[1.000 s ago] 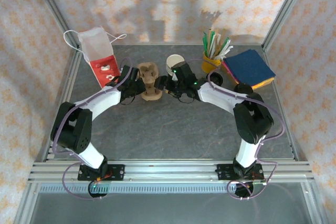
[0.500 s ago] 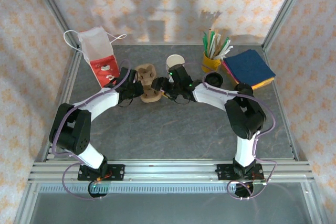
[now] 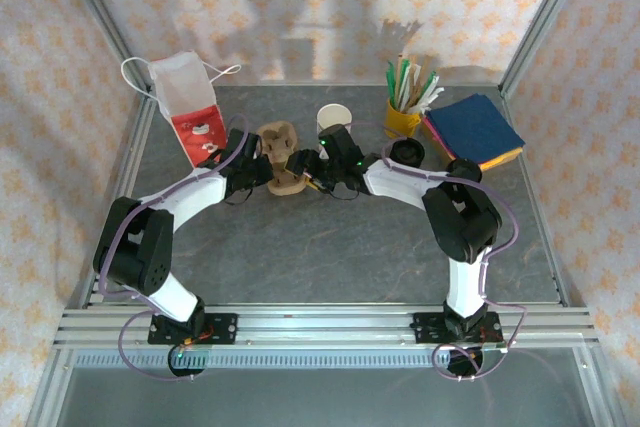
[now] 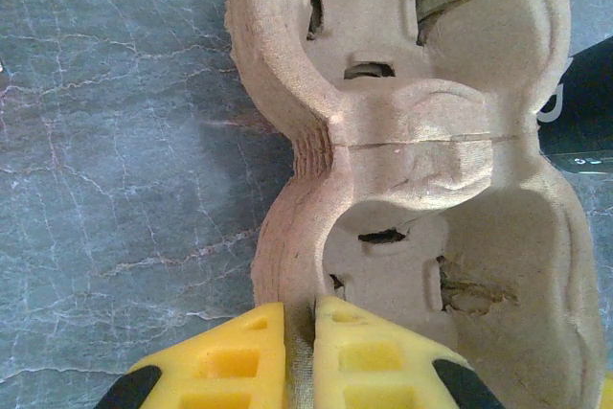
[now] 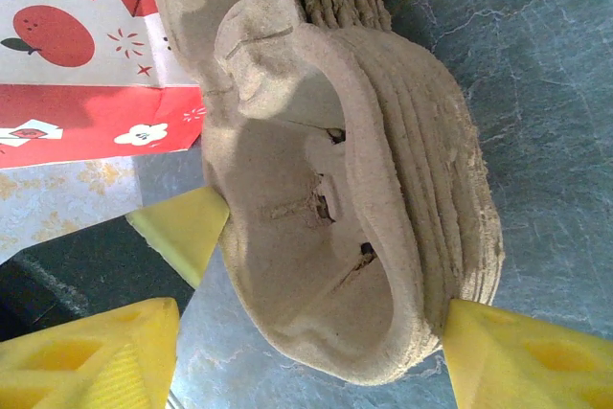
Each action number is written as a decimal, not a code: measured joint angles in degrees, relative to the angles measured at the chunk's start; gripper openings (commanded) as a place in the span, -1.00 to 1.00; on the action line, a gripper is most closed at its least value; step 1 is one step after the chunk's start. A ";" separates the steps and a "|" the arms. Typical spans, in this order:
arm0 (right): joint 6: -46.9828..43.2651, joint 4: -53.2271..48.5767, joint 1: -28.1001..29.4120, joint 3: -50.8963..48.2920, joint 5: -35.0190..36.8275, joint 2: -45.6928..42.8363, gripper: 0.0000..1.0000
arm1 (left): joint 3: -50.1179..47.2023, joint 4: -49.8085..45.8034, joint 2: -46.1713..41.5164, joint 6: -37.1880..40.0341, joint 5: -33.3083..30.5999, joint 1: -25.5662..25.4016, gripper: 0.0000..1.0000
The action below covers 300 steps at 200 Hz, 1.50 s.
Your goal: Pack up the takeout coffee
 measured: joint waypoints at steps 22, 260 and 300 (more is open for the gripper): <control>0.00 -0.09 0.00 0.15 0.04 0.00 0.43 | 0.00 0.00 0.00 0.04 0.00 0.00 -0.76; -2.36 -7.04 1.29 5.35 5.84 -0.20 0.49 | 0.00 0.11 0.00 0.42 0.68 0.00 -0.78; -2.43 -7.80 1.36 5.86 6.40 0.09 0.51 | 0.00 0.15 0.00 0.39 0.81 0.00 -0.78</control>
